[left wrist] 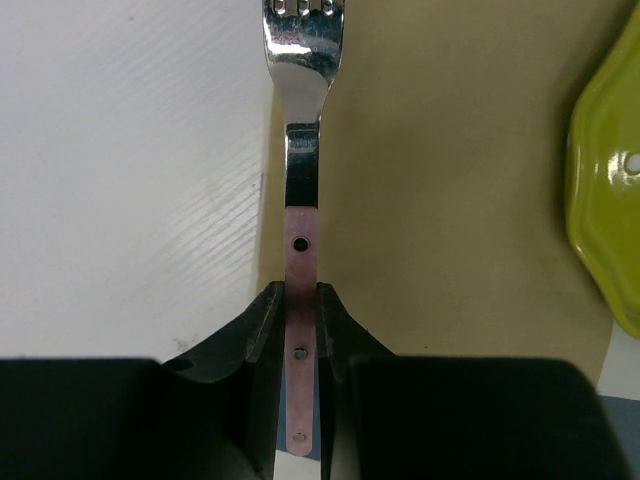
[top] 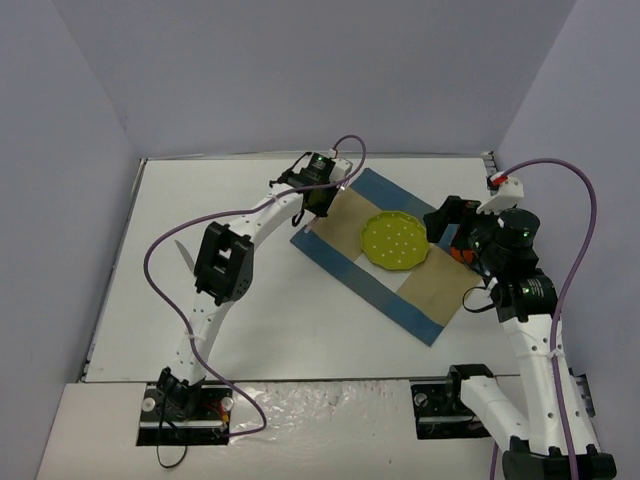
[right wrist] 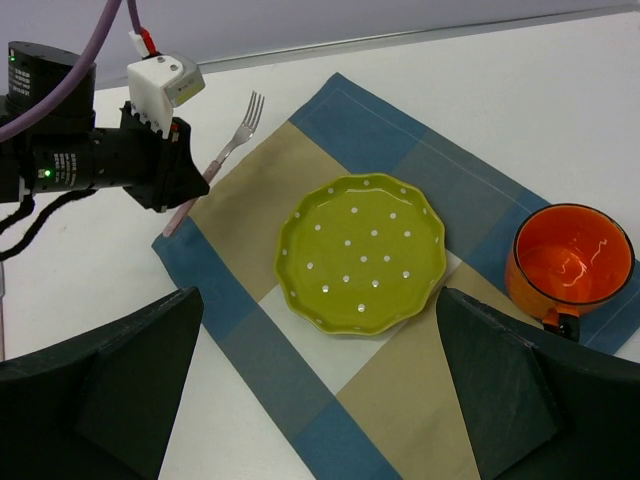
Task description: Set the dinner table for one person
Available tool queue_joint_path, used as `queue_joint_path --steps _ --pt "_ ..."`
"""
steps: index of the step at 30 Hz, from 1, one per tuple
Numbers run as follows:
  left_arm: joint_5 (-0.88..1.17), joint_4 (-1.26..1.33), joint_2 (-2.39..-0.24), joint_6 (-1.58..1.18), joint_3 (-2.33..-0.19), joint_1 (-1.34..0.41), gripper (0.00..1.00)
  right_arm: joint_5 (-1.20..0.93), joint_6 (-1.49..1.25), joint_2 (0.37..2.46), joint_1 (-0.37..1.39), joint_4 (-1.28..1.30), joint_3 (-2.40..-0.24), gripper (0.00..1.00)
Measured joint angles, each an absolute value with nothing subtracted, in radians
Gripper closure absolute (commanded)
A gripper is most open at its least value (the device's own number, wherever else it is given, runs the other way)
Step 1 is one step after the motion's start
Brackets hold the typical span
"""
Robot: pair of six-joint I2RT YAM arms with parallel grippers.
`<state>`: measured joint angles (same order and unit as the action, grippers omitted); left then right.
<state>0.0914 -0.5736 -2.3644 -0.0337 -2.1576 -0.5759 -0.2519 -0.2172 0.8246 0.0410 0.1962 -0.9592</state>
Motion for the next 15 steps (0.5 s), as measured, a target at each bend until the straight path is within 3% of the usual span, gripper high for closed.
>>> queue_joint_path --steps 15 --pt "0.12 -0.596 -2.474 -0.033 -2.235 -0.633 1.0 -0.23 -0.213 0.742 0.041 0.285 -0.96 0.0"
